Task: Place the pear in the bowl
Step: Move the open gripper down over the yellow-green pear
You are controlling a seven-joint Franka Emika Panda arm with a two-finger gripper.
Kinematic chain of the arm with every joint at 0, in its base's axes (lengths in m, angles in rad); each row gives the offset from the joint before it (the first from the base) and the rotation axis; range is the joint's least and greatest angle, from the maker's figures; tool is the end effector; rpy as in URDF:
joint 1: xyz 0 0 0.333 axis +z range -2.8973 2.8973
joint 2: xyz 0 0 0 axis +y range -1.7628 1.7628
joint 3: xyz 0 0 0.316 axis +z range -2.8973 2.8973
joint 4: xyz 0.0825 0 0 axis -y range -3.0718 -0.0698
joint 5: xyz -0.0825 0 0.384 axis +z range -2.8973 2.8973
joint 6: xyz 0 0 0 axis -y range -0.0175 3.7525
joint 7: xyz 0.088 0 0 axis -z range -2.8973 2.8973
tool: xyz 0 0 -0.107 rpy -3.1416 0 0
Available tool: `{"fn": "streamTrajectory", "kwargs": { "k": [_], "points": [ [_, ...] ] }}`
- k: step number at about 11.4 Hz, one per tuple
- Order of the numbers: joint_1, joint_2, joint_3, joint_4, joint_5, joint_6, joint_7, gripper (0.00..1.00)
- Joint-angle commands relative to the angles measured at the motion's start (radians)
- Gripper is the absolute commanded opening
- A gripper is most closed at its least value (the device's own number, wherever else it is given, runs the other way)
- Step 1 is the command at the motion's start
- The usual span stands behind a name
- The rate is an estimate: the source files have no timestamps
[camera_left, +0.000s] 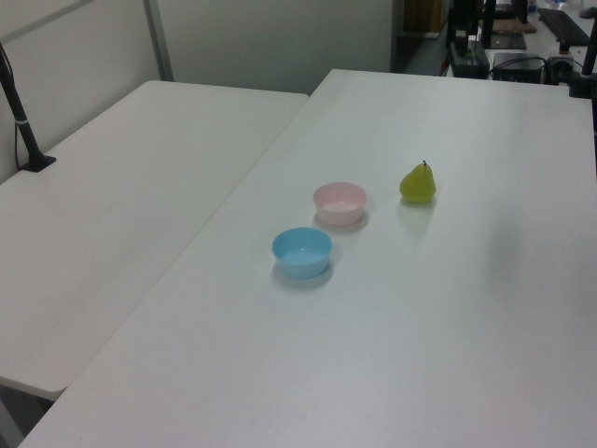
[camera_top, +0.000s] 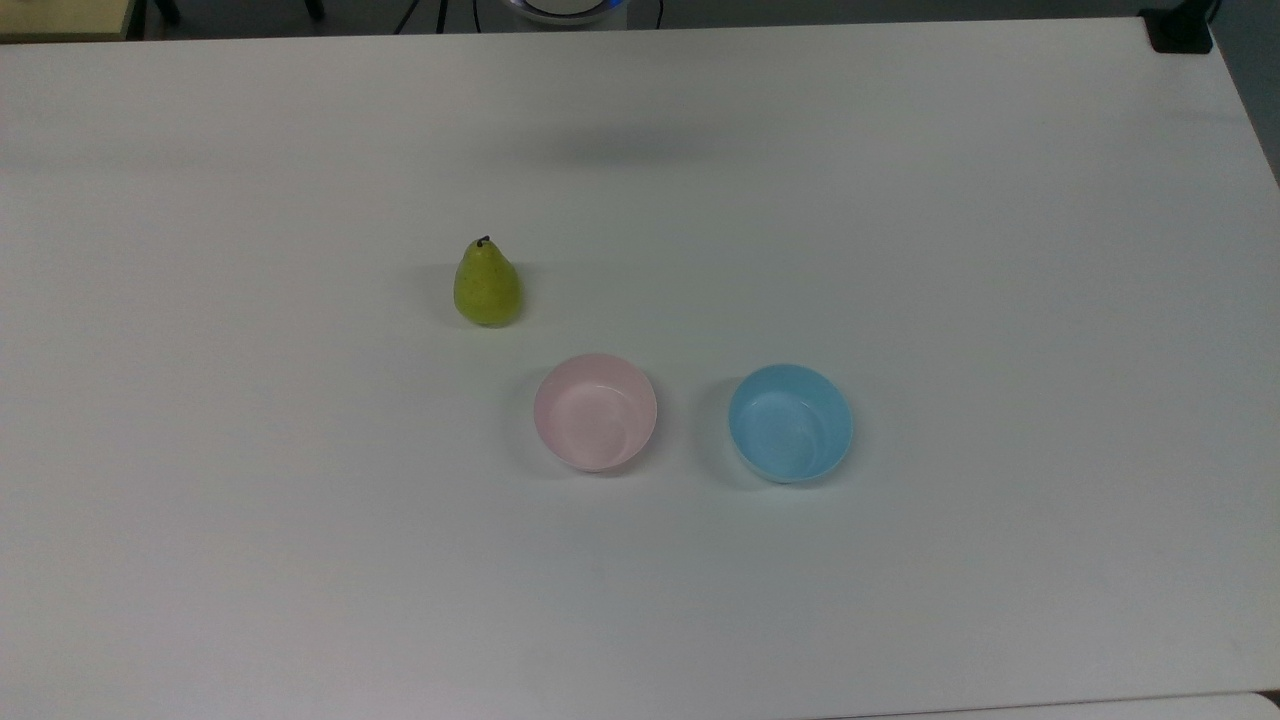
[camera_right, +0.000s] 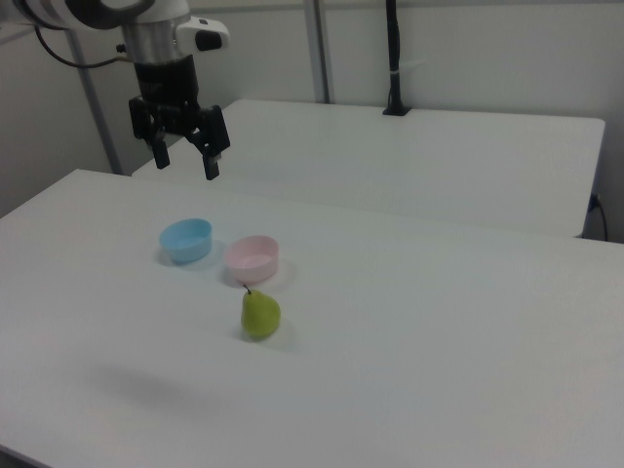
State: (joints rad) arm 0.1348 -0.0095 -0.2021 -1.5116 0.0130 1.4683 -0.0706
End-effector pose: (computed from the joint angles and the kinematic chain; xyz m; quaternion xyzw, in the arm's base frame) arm 0.5402 -0.0355 0.6484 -0.9998 -0.0022 0.0164 0.0086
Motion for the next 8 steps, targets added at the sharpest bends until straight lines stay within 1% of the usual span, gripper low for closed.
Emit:
{"fn": "streamTrajectory", "kwargs": {
  "k": [1, 3, 8],
  "points": [
    [0.019, -0.004, -0.005, -0.009, 0.004, -0.037, -0.006, 1.00],
    [0.020, -0.001, 0.000, -0.009, 0.002, -0.034, -0.005, 1.00],
    [0.019, 0.060, 0.004, -0.015, 0.002, 0.046, -0.005, 1.00]
  ]
}}
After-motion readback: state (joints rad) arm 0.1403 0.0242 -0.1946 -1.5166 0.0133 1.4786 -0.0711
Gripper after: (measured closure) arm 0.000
